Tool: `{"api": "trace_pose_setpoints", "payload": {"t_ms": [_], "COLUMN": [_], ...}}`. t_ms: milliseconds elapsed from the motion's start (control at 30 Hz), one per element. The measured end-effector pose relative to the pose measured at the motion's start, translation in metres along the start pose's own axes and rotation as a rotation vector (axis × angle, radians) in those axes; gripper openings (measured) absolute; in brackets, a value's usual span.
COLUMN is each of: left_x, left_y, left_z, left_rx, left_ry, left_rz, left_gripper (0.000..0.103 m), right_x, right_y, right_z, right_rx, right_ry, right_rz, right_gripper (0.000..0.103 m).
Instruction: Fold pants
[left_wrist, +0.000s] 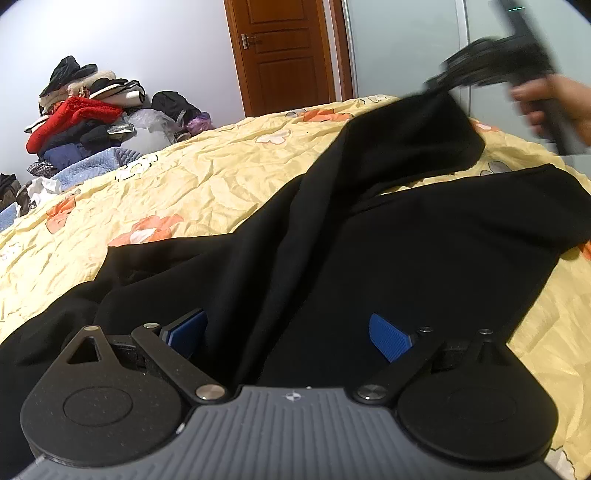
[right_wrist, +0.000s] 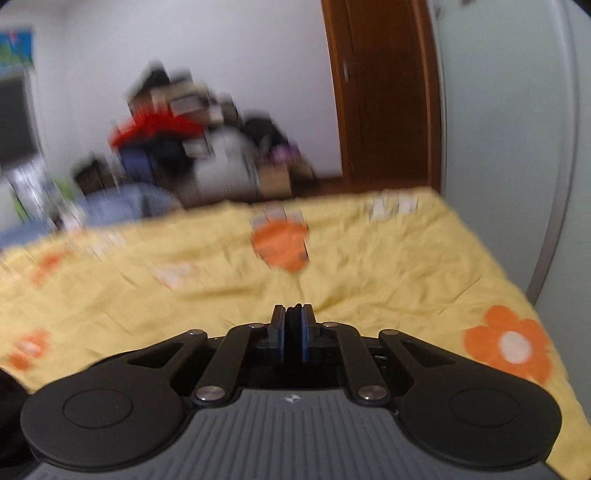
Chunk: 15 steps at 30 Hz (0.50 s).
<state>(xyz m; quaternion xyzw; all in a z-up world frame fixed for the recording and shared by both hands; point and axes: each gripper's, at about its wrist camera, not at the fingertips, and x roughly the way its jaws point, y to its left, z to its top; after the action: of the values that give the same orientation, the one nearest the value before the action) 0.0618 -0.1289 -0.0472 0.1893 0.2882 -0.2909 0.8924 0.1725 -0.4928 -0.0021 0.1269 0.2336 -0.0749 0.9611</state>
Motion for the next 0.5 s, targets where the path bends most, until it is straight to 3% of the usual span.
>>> {"api": "trace_pose_setpoints", "payload": {"t_ms": [133,233,300,400,467,500], "left_x": [-0.01,-0.018,-0.018,-0.015,-0.017,-0.018], "left_y": [-0.001,-0.001,-0.003,-0.006,-0.005,-0.004], "left_z": [-0.001,-0.003,-0.004,-0.004,-0.003,-0.003], "left_rx": [0.001,0.012,0.026,0.046,0.04,0.032], "left_ry": [-0.014,-0.021,-0.022,-0.01,-0.008,-0.008], "left_rz": [-0.015,-0.031,-0.04,-0.017,-0.017,-0.019], "left_gripper": [0.096,0.096,0.096,0.096,0.096,0.096], "right_x": [-0.091,-0.137,-0.148,-0.156,-0.17,-0.176], "right_y": [-0.015,-0.025,-0.037,-0.061,-0.073,-0.076], "right_z": [-0.026,-0.066,-0.094,-0.123,-0.137,-0.142], "right_rx": [0.072,0.117,0.191,0.384,0.56,0.634], "right_ry": [-0.129,-0.095,-0.01,0.039,-0.044,-0.101], "right_rz": [0.033,0.004,-0.037,-0.124,-0.068,-0.023], "right_gripper": [0.007,0.008,0.014,0.039,0.084,0.091]}}
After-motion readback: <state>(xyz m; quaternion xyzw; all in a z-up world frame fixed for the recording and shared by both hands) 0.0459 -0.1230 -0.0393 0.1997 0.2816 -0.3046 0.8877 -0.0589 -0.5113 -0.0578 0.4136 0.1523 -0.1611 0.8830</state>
